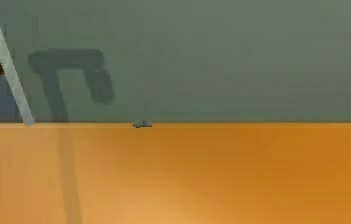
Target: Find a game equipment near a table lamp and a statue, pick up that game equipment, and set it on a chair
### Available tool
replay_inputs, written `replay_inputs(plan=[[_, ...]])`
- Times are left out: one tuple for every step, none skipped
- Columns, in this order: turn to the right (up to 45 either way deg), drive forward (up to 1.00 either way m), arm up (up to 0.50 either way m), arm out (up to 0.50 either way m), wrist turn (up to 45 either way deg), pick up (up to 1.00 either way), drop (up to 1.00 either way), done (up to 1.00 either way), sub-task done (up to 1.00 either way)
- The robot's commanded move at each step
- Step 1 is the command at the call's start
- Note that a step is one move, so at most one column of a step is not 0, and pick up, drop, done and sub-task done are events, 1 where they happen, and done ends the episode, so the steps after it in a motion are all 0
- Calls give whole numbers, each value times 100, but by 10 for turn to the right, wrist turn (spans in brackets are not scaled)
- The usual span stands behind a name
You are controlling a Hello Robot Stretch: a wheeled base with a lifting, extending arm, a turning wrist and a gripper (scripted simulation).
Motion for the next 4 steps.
replay_inputs(plan=[[390,0,0,0,0,0,0,0,0],[0,20,0,0,0,0,0,0,0],[390,0,0,0,0,0,0,0,0],[0,100,0,0,0,0,0,0,0]])
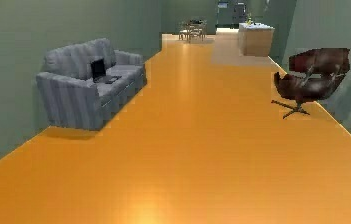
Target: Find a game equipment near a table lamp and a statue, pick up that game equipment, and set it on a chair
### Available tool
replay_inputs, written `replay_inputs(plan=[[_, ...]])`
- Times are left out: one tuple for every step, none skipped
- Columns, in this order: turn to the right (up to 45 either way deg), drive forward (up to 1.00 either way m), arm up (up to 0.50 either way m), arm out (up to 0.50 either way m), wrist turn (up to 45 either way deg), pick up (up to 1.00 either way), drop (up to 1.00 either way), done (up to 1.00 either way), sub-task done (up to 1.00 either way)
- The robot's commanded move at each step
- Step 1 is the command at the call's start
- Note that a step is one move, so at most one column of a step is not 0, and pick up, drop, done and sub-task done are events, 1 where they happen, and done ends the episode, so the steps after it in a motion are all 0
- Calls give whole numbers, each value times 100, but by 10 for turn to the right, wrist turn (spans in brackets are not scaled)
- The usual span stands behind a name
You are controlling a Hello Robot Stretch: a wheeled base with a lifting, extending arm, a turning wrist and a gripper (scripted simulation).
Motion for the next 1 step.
replay_inputs(plan=[[0,100,0,0,0,0,0,0,0]])
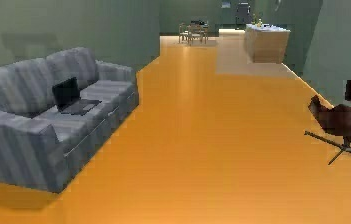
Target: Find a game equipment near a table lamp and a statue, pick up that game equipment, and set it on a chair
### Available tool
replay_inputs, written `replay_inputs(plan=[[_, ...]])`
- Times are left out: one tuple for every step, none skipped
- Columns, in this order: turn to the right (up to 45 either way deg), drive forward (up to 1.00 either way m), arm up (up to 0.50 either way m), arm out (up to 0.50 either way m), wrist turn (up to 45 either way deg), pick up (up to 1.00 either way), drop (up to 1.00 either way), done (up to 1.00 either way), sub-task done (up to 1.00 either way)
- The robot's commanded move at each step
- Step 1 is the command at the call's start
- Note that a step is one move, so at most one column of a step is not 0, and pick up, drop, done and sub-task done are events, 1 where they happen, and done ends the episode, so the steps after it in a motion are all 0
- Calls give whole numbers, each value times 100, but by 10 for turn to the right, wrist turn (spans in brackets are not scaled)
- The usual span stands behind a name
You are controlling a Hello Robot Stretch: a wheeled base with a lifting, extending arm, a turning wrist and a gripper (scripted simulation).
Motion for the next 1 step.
replay_inputs(plan=[[0,100,0,0,0,0,0,0,0]])
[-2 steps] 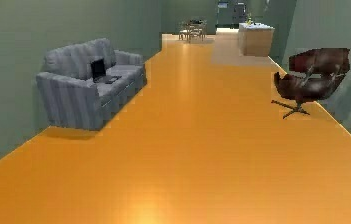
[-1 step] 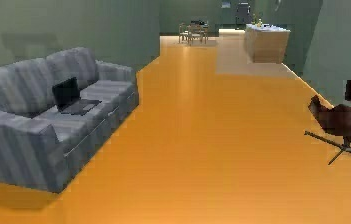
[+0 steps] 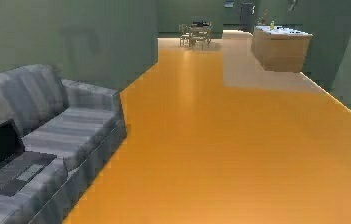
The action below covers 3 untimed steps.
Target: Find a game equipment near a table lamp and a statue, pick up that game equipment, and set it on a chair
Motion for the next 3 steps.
replay_inputs(plan=[[0,100,0,0,0,0,0,0,0],[0,100,0,0,0,0,0,0,0],[0,100,0,0,0,0,0,0,0]])
